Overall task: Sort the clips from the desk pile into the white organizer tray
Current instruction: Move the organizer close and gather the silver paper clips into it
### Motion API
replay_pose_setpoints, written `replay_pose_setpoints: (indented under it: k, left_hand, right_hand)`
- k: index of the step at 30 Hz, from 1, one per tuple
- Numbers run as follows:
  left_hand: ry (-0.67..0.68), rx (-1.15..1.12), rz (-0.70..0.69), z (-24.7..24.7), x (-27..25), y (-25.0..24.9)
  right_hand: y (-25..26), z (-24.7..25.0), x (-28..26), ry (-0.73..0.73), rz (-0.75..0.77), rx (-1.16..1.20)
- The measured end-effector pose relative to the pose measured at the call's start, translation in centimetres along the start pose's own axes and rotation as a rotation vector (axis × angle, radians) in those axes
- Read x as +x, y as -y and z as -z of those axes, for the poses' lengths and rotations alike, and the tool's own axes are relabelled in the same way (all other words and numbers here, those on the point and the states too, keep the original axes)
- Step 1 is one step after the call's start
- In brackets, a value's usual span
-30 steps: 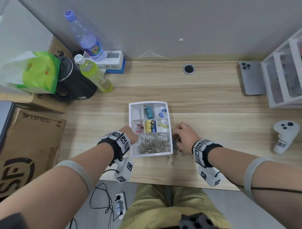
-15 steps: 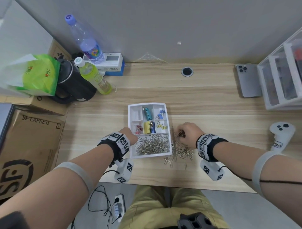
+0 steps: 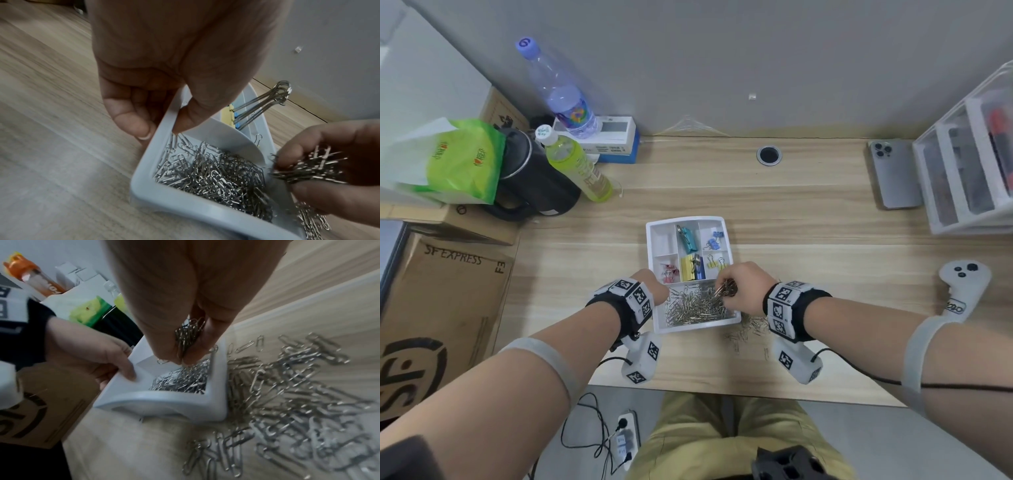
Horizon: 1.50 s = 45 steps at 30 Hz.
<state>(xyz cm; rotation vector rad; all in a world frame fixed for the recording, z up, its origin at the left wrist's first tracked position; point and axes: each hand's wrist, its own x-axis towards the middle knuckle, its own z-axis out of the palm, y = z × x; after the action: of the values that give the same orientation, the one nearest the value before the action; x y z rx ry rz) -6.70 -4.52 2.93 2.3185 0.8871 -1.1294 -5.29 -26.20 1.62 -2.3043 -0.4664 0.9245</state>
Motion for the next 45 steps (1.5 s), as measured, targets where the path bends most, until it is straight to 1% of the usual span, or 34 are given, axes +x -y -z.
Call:
replay_pose_setpoints:
  k: [7, 11, 13, 15, 17, 19, 20, 22, 24, 26, 28, 31, 36, 37, 39, 41, 45]
  left_hand:
    - [0.007, -0.022, -0.010, 0.0, 0.1, 0.1]
    - [0.001, -0.022, -0.015, 0.0, 0.1, 0.2]
    - [0.006, -0.020, -0.015, 0.0, 0.1, 0.2]
    - [0.016, -0.010, -0.012, 0.1, 0.0, 0.1]
    - [0.020, 0.007, -0.016, 0.2, -0.2, 0.0]
    - [0.023, 0.018, -0.016, 0.4, -0.2, 0.1]
    - [0.026, 0.019, -0.015, 0.4, -0.2, 0.2]
    - [0.032, 0.020, -0.012, 0.7, -0.1, 0.6]
    - [0.029, 0.028, -0.010, 1.2, 0.0, 1.0]
    - [0.023, 0.051, -0.004, 1.8, 0.1, 1.6]
    - [0.013, 0.084, 0.011, 2.3, 0.3, 2.2]
    - [-0.016, 0.131, 0.020, 2.6, 0.6, 3.0]
    - [-0.046, 0.147, 0.021, 2.5, 0.7, 3.3]
    - [-0.046, 0.144, 0.018, 2.4, 0.7, 3.3]
    - [-0.052, 0.141, 0.014, 2.4, 0.8, 3.4]
    - [-0.050, 0.136, 0.008, 2.4, 0.7, 3.6]
    - [-0.037, 0.136, 0.009, 2.3, 0.7, 3.7]
  right_hand:
    - [1.7, -2.9, 0.4, 0.041, 0.051, -0.030]
    - [1.7, -2.4, 0.0, 0.036, 0.085, 0.004]
    - [1.6, -1.7, -0.3, 0.005, 0.091, 0.006]
    - [0.8, -0.8, -0.5, -0.064, 0.064, 0.038]
    - [-0.7, 0.2, -0.5, -0.143, -0.005, 0.061]
    - [-2.8, 1.4, -0.5, -0.214, -0.079, -0.005]
    - [-3.9, 2.0, -0.5, -0.223, -0.119, -0.054]
    - [-5.6, 2.9, -1.0, -0.193, -0.173, -0.138]
    - [-6.6, 3.3, -1.4, -0.153, -0.149, -0.182]
    - [-6.6, 3.1, -1.9, -0.058, -0.137, -0.139]
    - [-6.1, 2.2, -2.1, 0.103, -0.204, -0.032]
    - [-4.8, 0.1, -1.8, 0.343, -0.347, 0.254]
    - [-3.3, -3.1, -0.8, 0.641, -0.473, 0.543]
    - [-3.3, -3.9, -0.6, 0.681, -0.485, 0.583]
    - [-3.3, -5.3, -0.2, 0.701, -0.498, 0.632]
    - [-3.2, -5.9, 0.0, 0.666, -0.505, 0.648]
    - [-2.8, -4.8, 0.0, 0.457, -0.466, 0.581]
